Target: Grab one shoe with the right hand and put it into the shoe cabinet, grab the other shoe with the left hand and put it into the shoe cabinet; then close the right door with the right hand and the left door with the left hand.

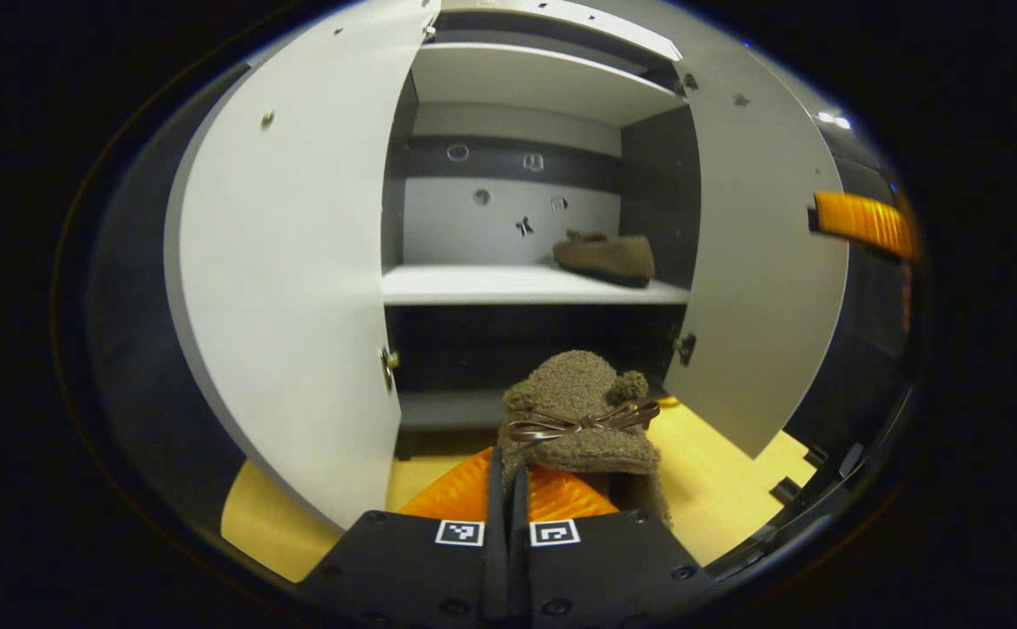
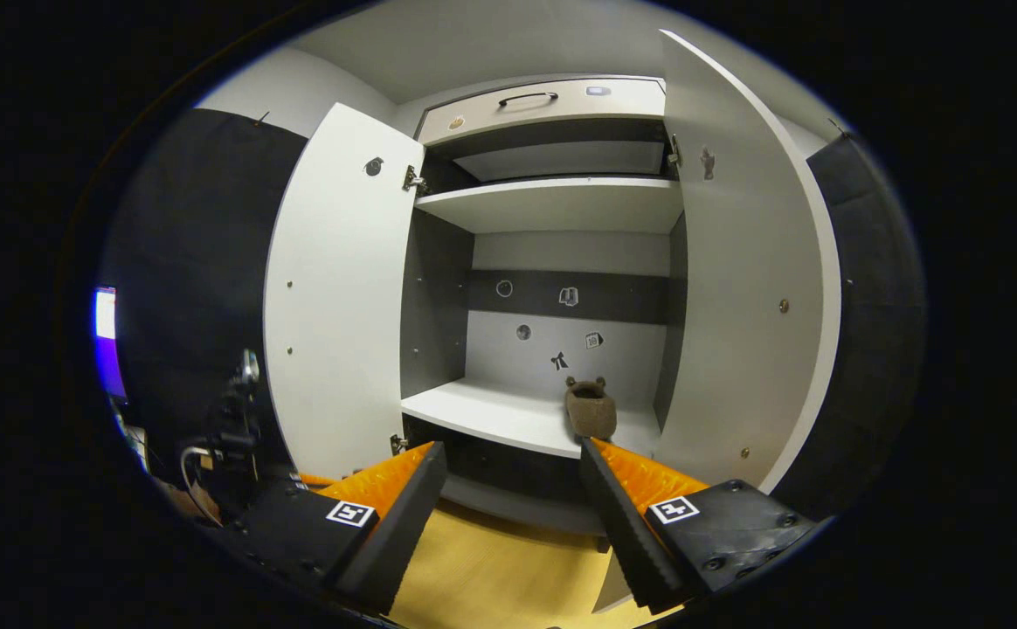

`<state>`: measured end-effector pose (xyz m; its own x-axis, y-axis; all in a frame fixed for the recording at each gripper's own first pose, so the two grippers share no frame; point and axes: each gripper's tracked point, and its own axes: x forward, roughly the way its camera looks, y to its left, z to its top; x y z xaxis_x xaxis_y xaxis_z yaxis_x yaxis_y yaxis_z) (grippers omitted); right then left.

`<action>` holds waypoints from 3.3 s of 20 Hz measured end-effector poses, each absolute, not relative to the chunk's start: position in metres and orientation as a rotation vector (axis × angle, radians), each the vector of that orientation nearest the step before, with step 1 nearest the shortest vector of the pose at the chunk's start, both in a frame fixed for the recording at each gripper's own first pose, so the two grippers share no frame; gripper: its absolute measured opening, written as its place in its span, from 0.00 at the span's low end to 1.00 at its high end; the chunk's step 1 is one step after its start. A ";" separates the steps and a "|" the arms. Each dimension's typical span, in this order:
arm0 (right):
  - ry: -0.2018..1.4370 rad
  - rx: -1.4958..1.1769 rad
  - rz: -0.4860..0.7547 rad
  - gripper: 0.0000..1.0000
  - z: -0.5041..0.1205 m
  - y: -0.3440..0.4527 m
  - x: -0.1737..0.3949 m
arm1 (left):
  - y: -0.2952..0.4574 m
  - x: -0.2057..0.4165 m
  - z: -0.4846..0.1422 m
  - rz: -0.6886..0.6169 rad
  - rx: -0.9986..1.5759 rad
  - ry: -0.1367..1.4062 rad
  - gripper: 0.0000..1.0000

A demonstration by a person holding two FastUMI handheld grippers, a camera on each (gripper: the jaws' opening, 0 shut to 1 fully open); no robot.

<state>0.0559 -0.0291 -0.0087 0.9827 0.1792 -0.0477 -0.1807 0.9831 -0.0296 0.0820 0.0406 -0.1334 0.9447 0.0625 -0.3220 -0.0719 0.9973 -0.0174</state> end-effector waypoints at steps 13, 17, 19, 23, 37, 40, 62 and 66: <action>0.000 -0.015 0.149 0.98 0.009 -0.047 0.056 | 0.081 0.295 0.002 0.179 -0.055 0.187 0.05; 0.012 -0.024 0.134 0.98 0.007 -0.056 0.064 | 0.101 0.362 0.000 0.201 -0.059 0.229 0.05; 0.018 -0.026 0.136 0.98 0.006 -0.057 0.068 | 0.105 0.389 -0.014 0.199 -0.059 0.277 0.06; 0.030 -0.025 0.149 0.98 0.003 -0.057 0.076 | 0.111 0.418 -0.045 0.206 -0.017 0.358 0.05; 0.032 -0.018 0.155 0.98 0.003 -0.065 0.080 | 0.114 0.420 -0.066 0.221 0.045 0.387 0.51; 0.010 -0.011 0.168 0.98 0.008 -0.061 0.079 | 0.113 0.402 -0.047 0.204 0.057 0.308 0.88; -0.070 -0.095 -0.134 0.98 0.052 -0.151 -0.013 | -0.021 0.067 0.141 -0.089 0.089 -0.302 0.96; -0.075 -0.078 -0.246 0.98 0.054 -0.217 -0.018 | -0.020 0.044 0.129 -0.087 0.045 -0.240 0.96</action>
